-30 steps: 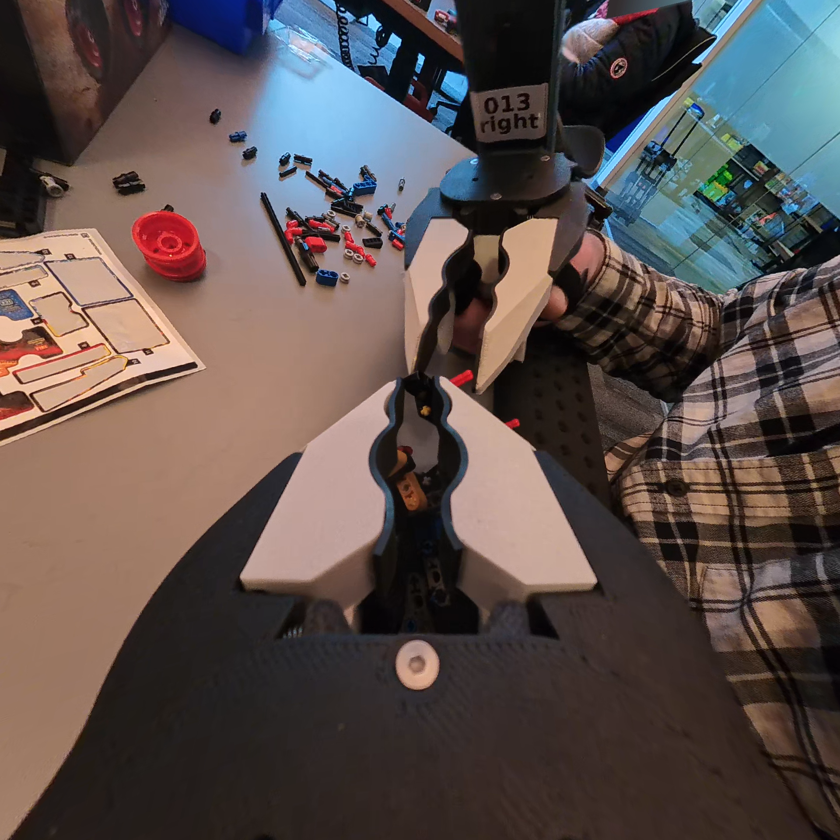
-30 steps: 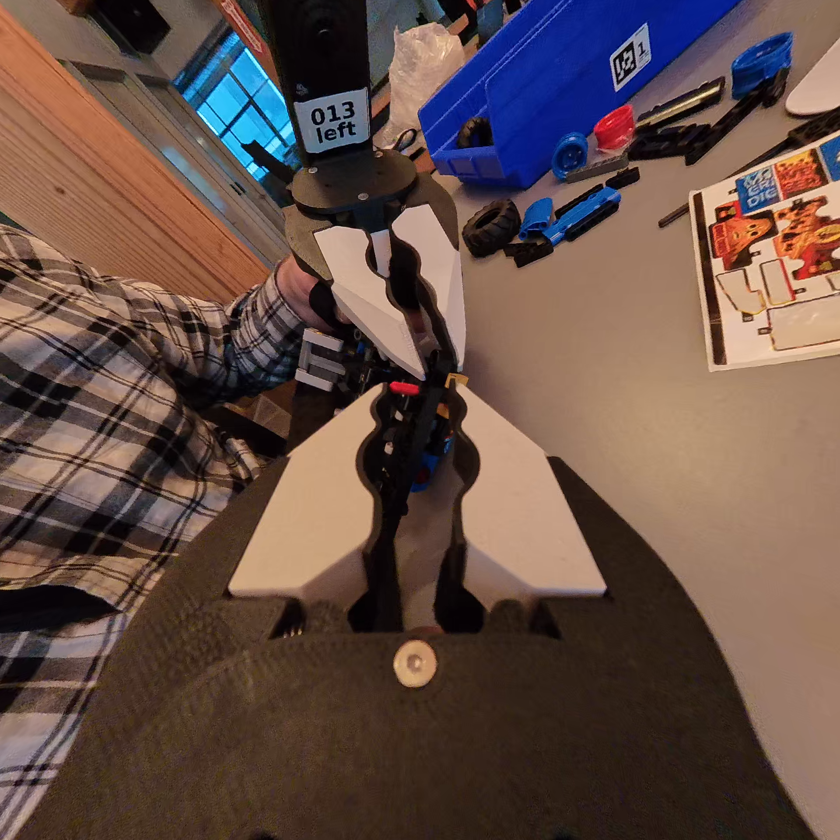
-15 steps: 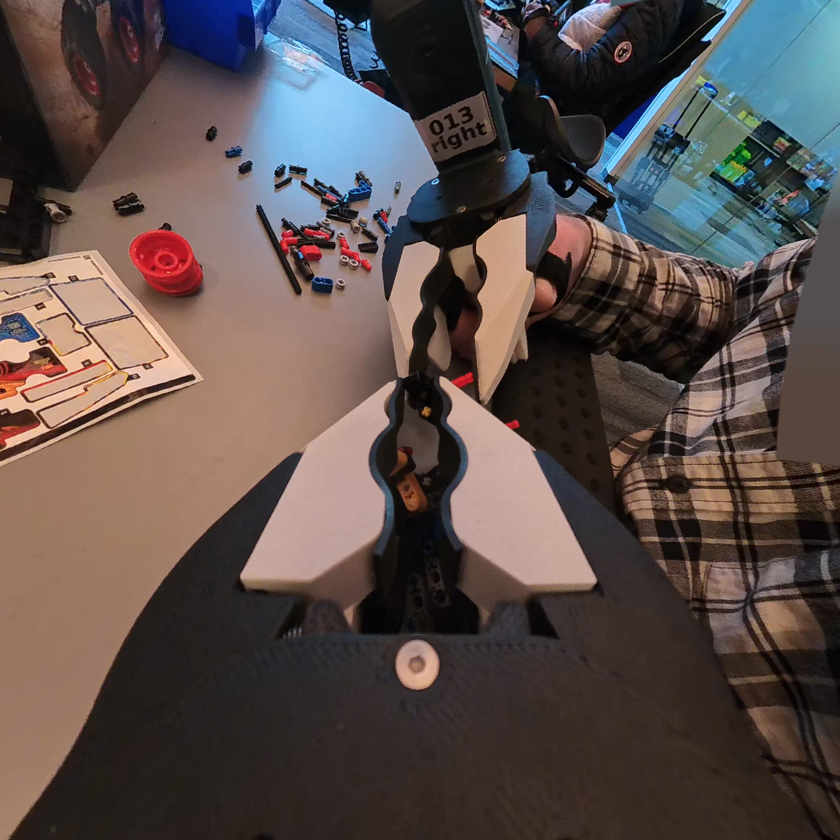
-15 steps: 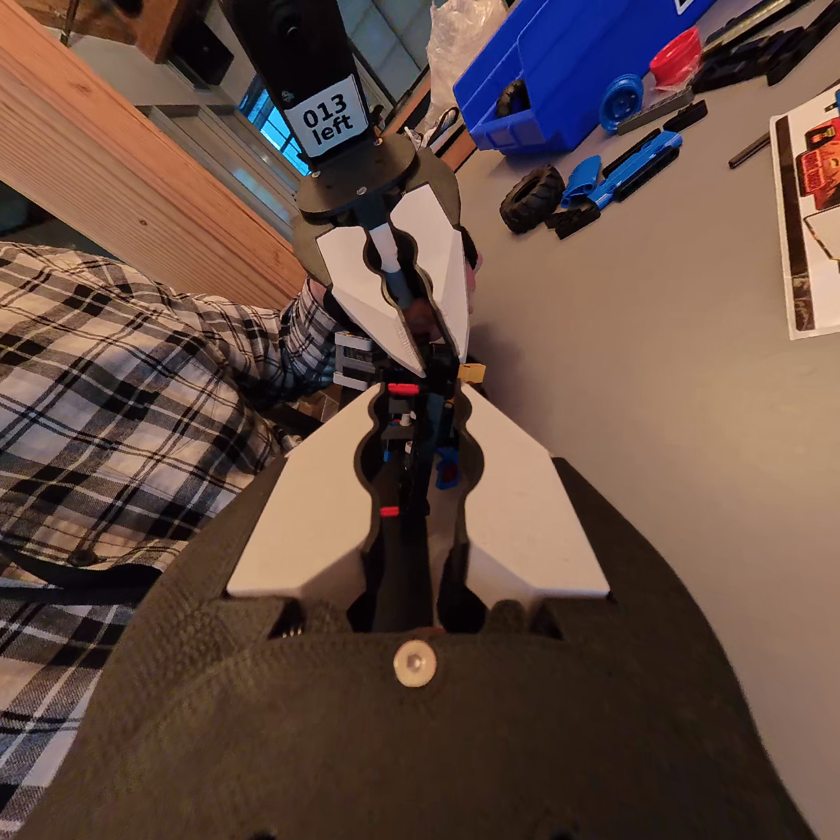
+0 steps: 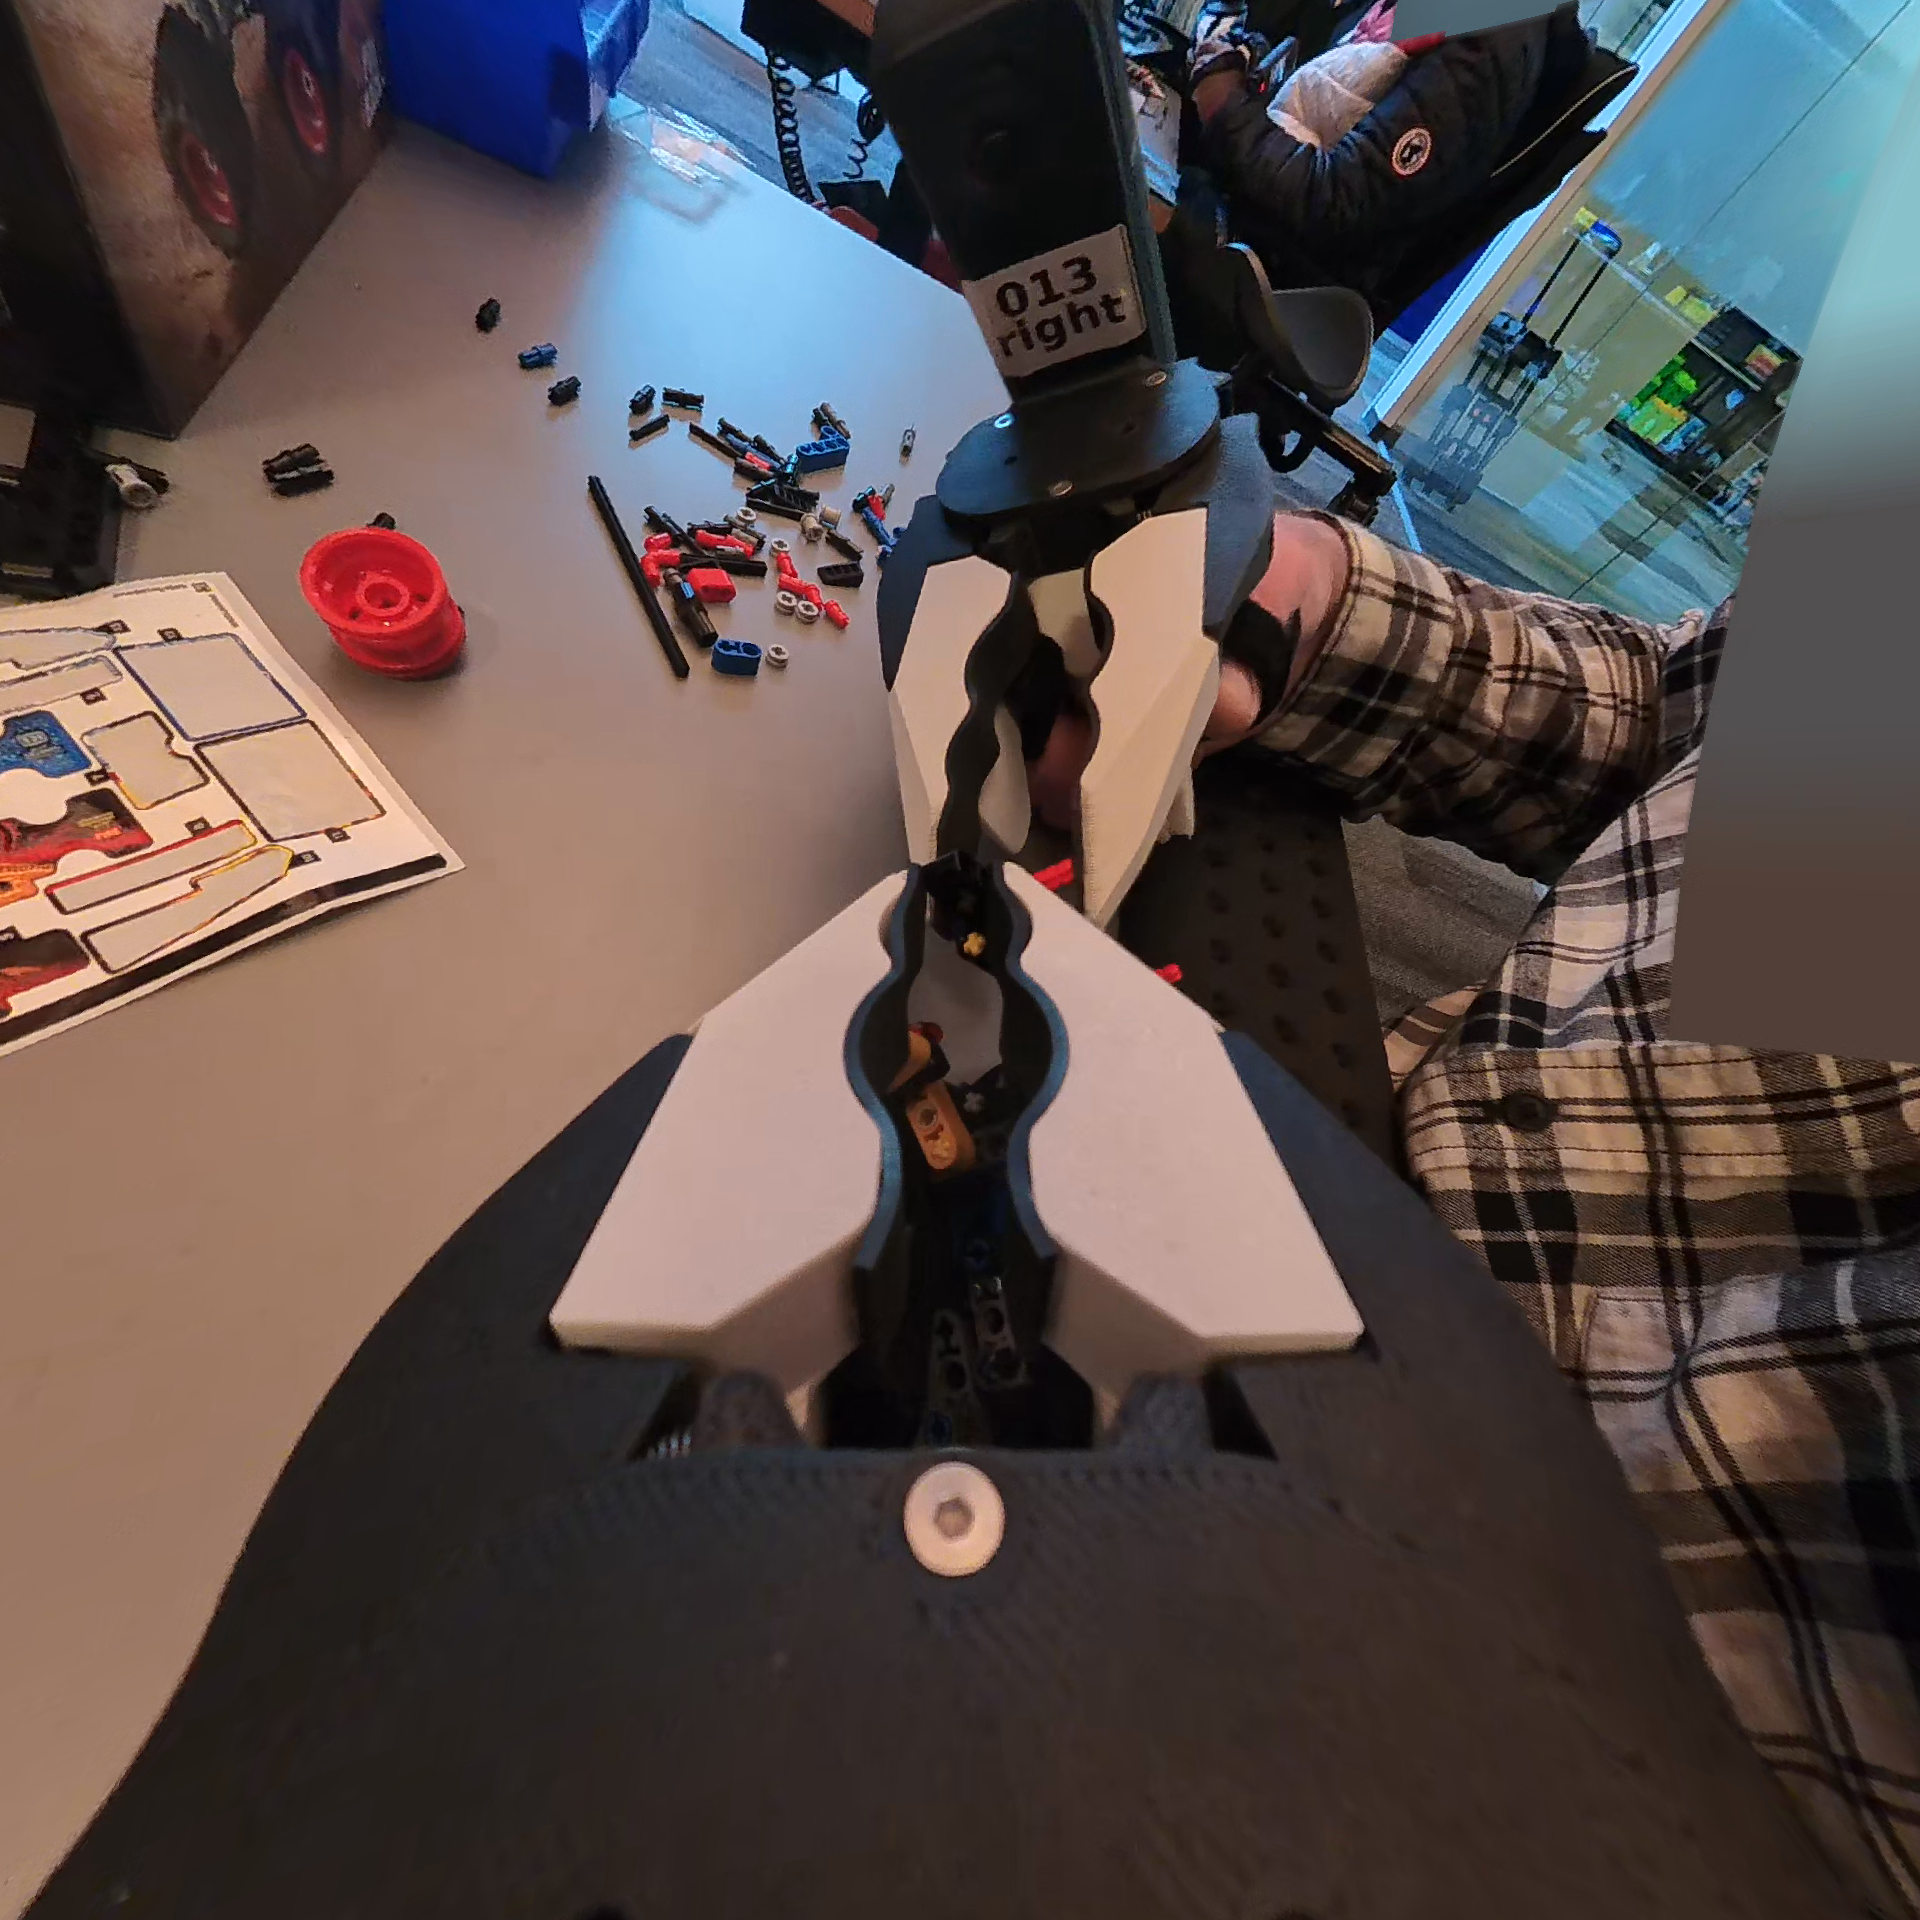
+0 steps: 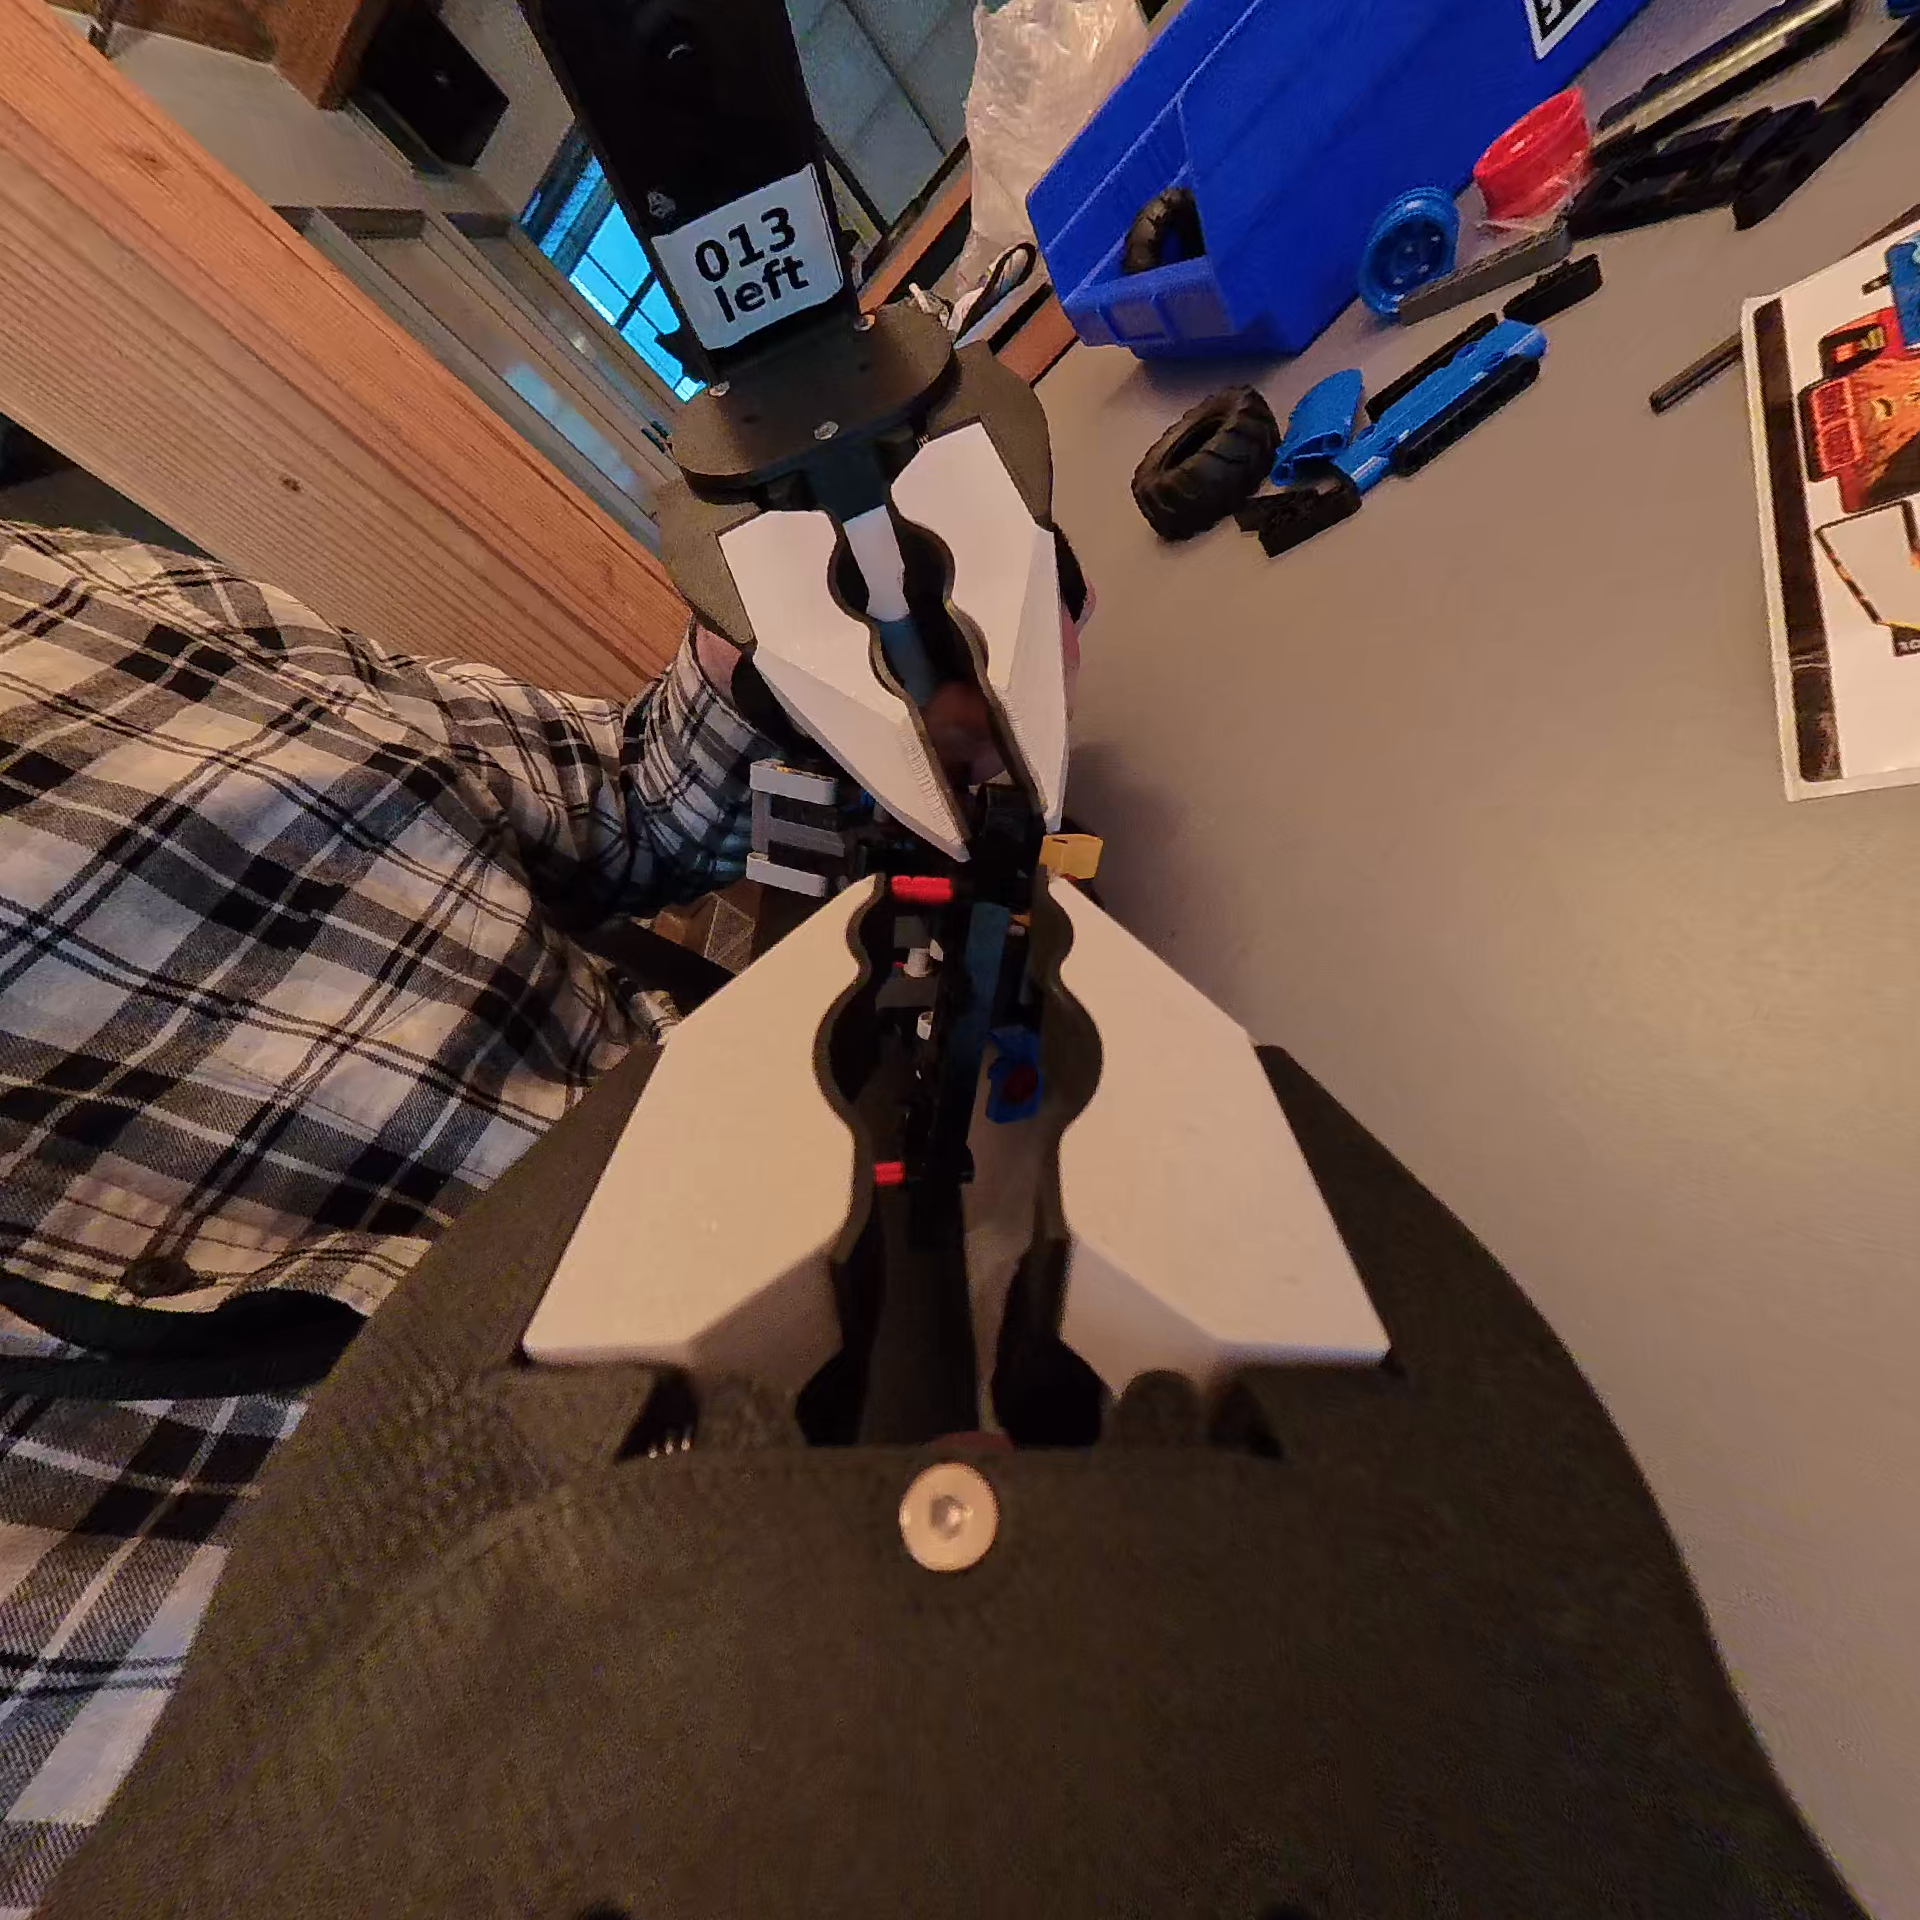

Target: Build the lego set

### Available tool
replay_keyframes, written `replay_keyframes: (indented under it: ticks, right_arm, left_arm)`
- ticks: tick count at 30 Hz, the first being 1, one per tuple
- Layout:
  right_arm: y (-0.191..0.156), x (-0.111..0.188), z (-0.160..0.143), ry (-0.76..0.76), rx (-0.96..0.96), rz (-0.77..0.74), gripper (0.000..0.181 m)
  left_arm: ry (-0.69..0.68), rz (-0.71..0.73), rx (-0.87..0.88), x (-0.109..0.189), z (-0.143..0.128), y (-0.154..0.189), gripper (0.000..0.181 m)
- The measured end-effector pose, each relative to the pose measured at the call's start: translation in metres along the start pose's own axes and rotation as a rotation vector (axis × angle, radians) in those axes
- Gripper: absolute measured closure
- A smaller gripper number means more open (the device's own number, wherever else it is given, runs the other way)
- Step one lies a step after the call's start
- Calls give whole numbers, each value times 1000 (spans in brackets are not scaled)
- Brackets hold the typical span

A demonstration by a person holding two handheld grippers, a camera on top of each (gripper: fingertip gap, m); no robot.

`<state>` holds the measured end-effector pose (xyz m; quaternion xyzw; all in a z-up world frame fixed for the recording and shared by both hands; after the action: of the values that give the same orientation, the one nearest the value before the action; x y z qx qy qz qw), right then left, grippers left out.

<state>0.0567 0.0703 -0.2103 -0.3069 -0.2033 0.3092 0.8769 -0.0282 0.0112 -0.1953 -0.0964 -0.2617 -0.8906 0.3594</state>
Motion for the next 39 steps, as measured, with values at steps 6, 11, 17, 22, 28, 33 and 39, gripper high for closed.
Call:
replay_keyframes:
  ticks: [6, 11, 17, 22, 28, 33, 39]
  right_arm:
    - [1, -1, 0, -10, 33, -33, 164]
    - [1, -1, 0, -8, 38, -33, 164]
    - [0, -1, 0, -15, 69, -44, 164]
    - [1, -2, 1, -14, 70, -48, 164]
    - [6, 3, -2, -45, 56, -59, 151]
    - [1, 18, 2, -23, 87, -70, 148]
    - [-2, 28, -14, -104, 47, -66, 145]
  left_arm:
    - [2, -14, 7, 0, 0, 1, 172]
    - [7, -14, 7, 1, 0, 0, 172]
    - [9, -15, 3, 1, 0, 1, 172]
    - [14, -10, 7, 2, 1, 0, 172]
    - [15, -8, 12, 2, 0, -2, 172]
    - [10, -16, 39, 2, -1, -6, 172]
    - [20, -35, 113, 3, -3, -17, 171]
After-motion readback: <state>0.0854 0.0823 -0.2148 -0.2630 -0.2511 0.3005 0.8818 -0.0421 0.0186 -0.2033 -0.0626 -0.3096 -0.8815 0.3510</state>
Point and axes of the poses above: each gripper's, where its closed fingertips meet, x back along the fingers, z out of its top, y = z × x across the jaws, the point moved 6 cm from there along x, back along the fingers, and after that the axes turned 1 degree about -z, right-handed, at the moved point
